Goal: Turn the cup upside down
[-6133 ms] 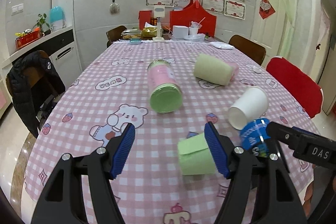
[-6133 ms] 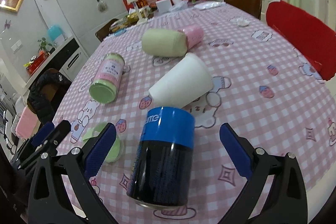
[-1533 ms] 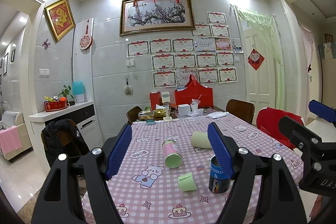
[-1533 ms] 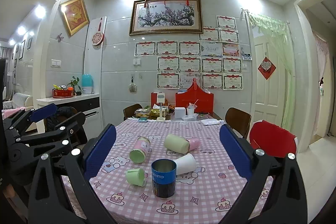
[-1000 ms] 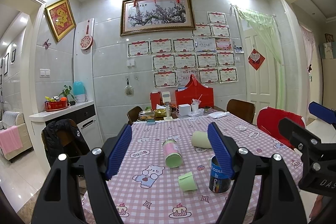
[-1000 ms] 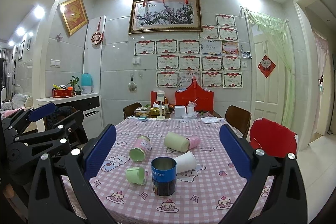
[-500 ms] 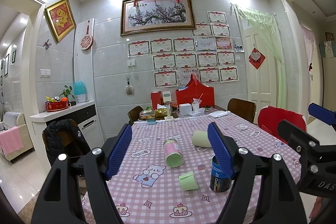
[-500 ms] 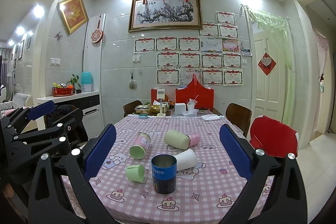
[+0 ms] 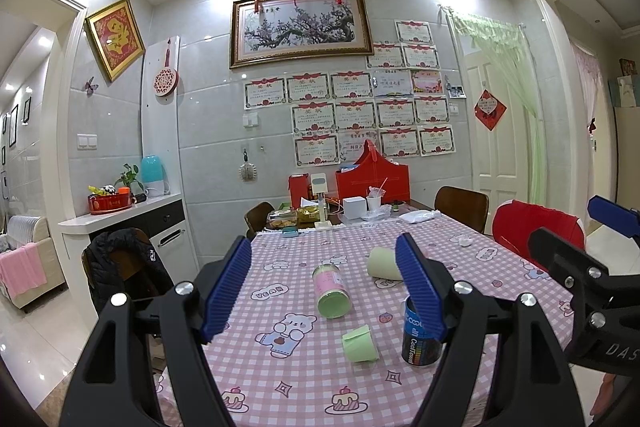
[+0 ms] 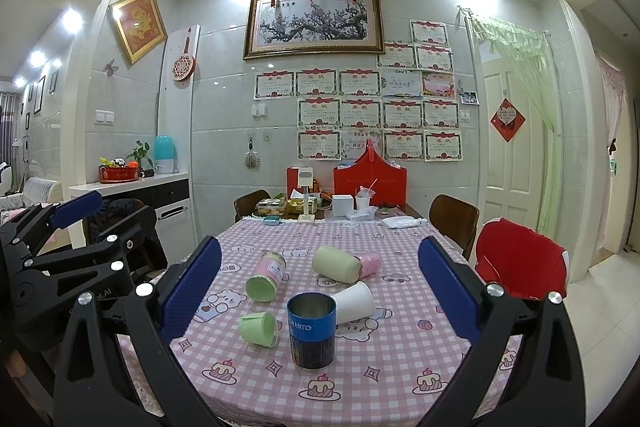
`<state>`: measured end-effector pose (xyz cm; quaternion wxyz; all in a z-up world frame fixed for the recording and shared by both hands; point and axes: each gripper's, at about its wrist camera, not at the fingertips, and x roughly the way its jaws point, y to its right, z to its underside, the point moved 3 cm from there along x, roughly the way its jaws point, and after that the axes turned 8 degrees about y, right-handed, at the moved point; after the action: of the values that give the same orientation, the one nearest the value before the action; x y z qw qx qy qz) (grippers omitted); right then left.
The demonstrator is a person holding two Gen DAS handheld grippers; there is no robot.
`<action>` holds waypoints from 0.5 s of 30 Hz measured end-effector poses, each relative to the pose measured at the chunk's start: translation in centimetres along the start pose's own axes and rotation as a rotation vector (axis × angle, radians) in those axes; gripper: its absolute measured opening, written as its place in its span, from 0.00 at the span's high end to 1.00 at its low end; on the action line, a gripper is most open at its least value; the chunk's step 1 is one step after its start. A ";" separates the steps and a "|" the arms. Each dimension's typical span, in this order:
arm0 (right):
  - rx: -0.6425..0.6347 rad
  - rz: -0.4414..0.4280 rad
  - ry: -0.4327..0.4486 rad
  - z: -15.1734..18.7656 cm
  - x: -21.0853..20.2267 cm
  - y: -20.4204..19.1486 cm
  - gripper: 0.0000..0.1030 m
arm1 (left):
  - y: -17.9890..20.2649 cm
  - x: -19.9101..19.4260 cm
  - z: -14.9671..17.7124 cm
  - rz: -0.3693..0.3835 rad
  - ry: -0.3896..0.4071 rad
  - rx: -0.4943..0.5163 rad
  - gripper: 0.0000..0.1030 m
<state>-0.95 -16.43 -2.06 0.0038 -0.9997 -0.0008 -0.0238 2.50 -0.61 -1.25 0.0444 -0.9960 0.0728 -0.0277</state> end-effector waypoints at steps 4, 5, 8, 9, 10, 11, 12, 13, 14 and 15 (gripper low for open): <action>0.002 0.000 -0.005 0.1 0.0 0.1 0.08 | 0.0 0.0 0.0 0.000 -0.001 0.004 0.28; 0.002 0.000 -0.005 0.2 0.0 0.1 0.08 | 0.0 0.0 0.0 0.000 -0.001 0.004 0.28; 0.001 0.000 -0.006 0.2 0.0 0.1 0.08 | -0.1 0.0 0.1 0.001 -0.001 0.003 0.28; 0.001 0.001 -0.007 0.2 0.1 0.1 0.08 | -0.2 -0.1 0.1 0.001 -0.002 0.003 0.28; 0.002 0.001 -0.009 0.3 0.1 0.1 0.08 | -0.1 0.0 0.1 0.000 0.000 0.003 0.28; 0.001 0.001 -0.010 0.4 0.2 0.2 0.08 | -0.1 -0.1 0.1 0.000 0.000 0.003 0.28; 0.001 0.003 -0.013 0.5 0.3 0.2 0.08 | -0.1 0.0 0.1 0.001 -0.001 0.004 0.28; 0.000 0.004 -0.015 0.5 0.4 0.2 0.08 | 0.0 0.0 0.1 0.001 -0.002 0.004 0.28; 0.000 0.004 -0.016 0.6 0.4 0.2 0.08 | 0.0 0.0 0.1 0.000 -0.002 0.005 0.28; 0.000 0.004 -0.017 0.7 0.4 0.2 0.08 | -0.2 0.0 0.1 -0.001 -0.004 0.006 0.28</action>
<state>-0.50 -16.58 -2.70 0.0041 -0.9999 0.0011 -0.0151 2.49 -0.42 -1.38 0.0478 -0.9959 0.0723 -0.0259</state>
